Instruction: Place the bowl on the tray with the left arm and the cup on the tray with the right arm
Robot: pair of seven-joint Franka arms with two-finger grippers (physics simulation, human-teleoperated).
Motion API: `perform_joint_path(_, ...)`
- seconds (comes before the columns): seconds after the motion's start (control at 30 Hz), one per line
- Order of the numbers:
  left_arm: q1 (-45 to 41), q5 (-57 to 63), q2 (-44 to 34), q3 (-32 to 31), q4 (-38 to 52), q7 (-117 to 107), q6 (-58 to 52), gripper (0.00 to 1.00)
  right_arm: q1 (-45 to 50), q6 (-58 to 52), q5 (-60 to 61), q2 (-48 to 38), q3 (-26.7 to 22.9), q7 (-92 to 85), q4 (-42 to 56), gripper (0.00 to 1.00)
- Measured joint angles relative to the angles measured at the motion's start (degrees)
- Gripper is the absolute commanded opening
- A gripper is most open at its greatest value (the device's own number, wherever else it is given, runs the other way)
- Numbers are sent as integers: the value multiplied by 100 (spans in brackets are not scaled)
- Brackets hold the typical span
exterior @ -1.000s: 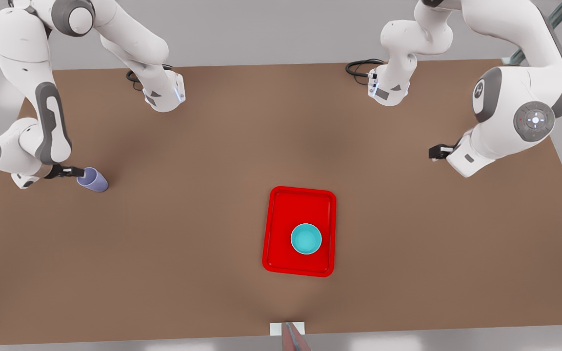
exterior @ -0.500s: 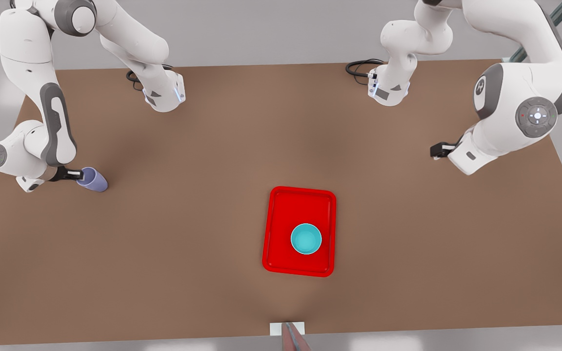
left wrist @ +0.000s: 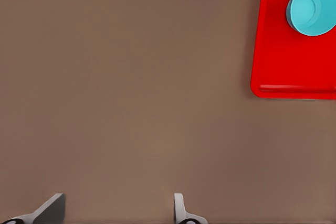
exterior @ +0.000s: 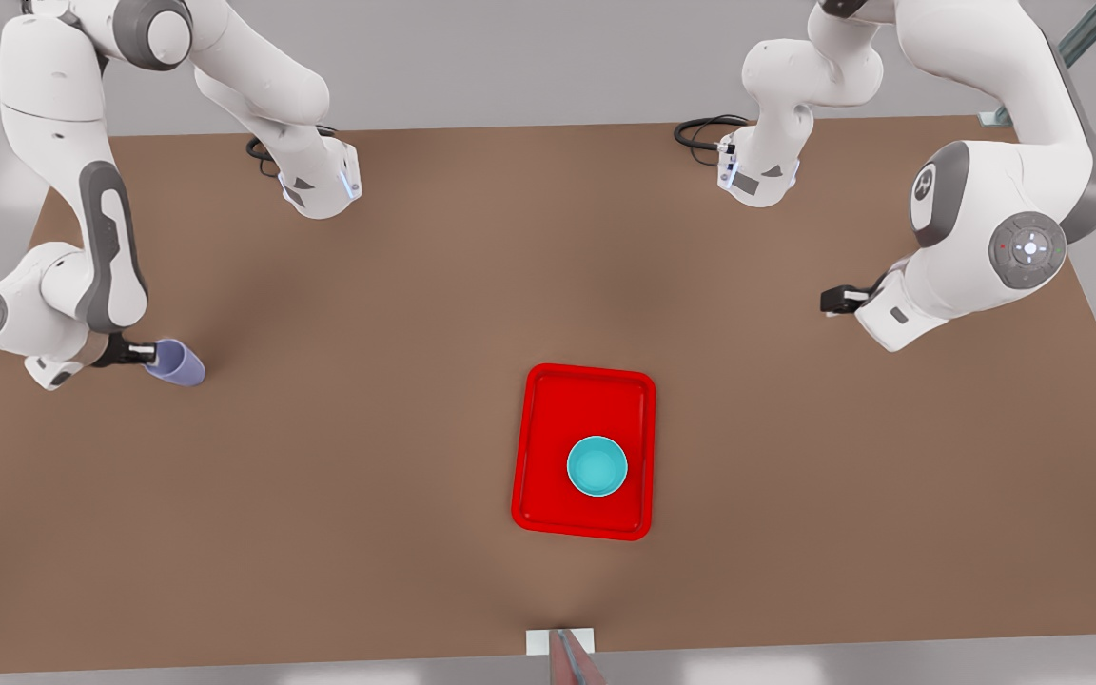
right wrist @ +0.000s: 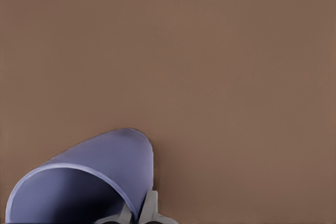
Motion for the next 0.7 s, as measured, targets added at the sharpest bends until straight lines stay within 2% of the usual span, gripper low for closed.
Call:
perform_joint_path(0.23, 1, -66, -22, 9, 9, 4, 10, 100, -26, -227, 5, -217, 381, 196, 210, 21)
perform_joint_path(0.37, 4, -50, -52, 18, 9, 4, -24, 100, -11, -251, 5, -158, 933, 575, 331, 21)
perform_joint_path(0.53, 2, -22, -1, 56, 4, 4, 8, 100, 9, -400, 1, -10, 1352, 1089, 607, 21)
perform_joint_path(0.6, 2, -17, -35, 62, 9, 4, -12, 100, 184, -417, 5, 25, 1369, 1300, 684, 21)
perform_joint_path(0.7, 0, -12, -35, 53, 9, 4, -8, 100, 280, -1027, 61, 324, 1431, 1381, 1273, 21)
